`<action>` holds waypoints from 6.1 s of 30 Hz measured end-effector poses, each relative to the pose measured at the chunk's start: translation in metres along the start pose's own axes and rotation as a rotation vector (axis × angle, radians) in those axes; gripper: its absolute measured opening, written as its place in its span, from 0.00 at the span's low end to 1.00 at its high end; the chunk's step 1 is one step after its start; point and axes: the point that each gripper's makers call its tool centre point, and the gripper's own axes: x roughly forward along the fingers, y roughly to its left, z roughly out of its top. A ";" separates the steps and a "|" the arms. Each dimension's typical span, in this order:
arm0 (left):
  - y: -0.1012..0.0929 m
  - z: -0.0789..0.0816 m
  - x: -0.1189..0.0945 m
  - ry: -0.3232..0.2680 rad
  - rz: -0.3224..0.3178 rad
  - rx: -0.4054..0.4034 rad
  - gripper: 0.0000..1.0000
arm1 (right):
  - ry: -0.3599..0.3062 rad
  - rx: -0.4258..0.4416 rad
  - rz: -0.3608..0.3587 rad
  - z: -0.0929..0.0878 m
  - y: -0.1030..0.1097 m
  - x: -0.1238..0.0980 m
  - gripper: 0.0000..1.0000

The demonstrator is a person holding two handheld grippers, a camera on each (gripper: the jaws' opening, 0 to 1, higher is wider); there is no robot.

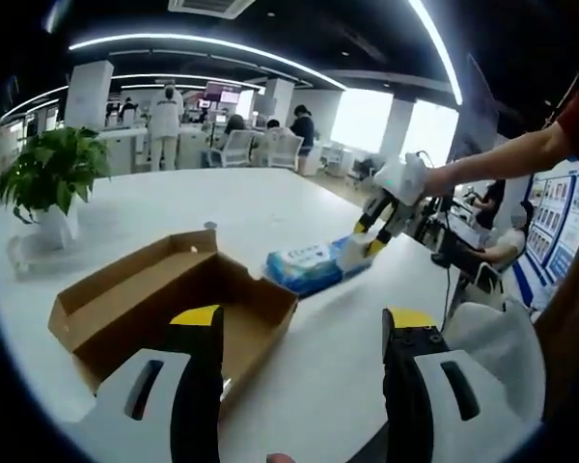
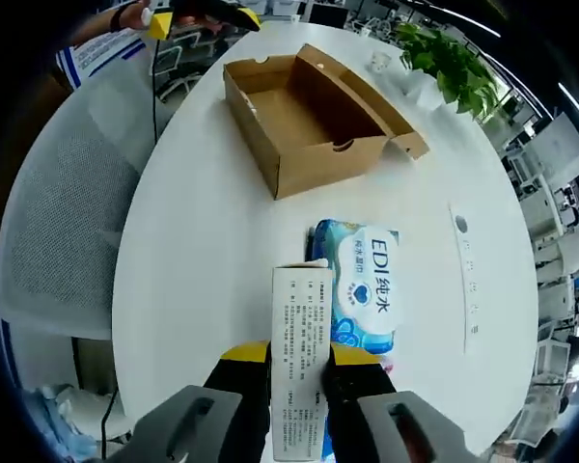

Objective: Operate the shoe box by opening the lid, removing the specified soft item, and placing it in the target area until the item is outside and the box remains undamaged.

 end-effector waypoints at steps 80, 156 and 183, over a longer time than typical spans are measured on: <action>0.031 -0.023 -0.027 0.065 0.146 -0.052 0.67 | 0.153 0.015 -0.040 -0.099 -0.128 0.049 0.17; 0.033 -0.016 -0.043 0.021 0.153 -0.060 0.67 | -0.105 0.399 -0.241 -0.052 -0.154 0.007 0.22; 0.040 -0.010 -0.068 -0.045 0.177 -0.089 0.66 | -0.411 0.524 -0.188 0.062 -0.120 0.000 0.31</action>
